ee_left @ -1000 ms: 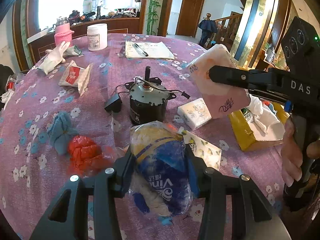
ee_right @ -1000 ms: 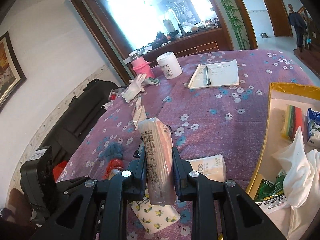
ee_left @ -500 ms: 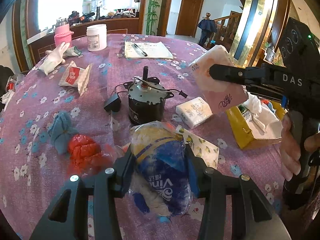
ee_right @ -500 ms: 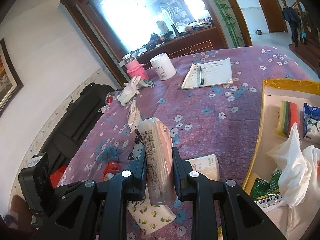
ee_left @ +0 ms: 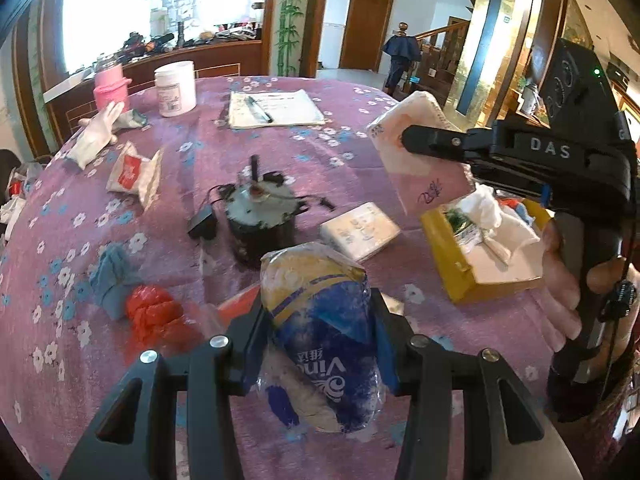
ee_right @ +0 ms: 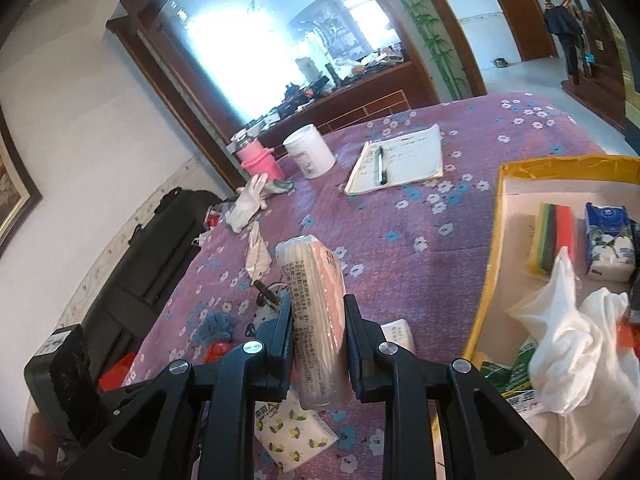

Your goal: Organize soft objects

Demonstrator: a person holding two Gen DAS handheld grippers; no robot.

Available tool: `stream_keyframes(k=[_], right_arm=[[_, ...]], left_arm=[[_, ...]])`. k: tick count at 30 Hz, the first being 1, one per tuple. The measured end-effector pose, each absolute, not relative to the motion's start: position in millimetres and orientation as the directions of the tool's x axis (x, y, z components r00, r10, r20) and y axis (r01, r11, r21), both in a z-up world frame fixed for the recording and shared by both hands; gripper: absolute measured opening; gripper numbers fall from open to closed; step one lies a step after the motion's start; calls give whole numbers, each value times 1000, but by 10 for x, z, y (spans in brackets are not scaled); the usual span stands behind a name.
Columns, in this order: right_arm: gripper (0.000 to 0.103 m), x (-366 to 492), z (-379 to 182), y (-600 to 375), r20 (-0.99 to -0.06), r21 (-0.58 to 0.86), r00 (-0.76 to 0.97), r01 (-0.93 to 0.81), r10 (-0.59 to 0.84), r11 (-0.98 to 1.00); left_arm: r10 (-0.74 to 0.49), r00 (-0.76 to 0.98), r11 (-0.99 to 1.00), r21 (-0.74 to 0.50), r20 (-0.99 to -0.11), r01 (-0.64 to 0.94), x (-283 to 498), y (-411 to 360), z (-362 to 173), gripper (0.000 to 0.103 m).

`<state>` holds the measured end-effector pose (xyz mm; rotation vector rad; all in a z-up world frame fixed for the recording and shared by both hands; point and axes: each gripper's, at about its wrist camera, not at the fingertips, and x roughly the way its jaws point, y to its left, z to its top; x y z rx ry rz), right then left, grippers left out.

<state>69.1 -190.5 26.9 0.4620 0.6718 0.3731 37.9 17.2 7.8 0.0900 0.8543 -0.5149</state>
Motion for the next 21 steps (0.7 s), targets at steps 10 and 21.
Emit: stream_keyframes(k=[10, 21], right_arm=[[24, 539, 305, -2683, -450, 614, 818, -8, 358, 789], [23, 366, 149, -3415, -500, 657, 853, 259, 152, 708]], left_arm=[[-466, 476, 812, -147, -746, 566, 427, -499, 331, 45], [-491, 383, 745, -150, -783, 650, 585, -1432, 207, 45]])
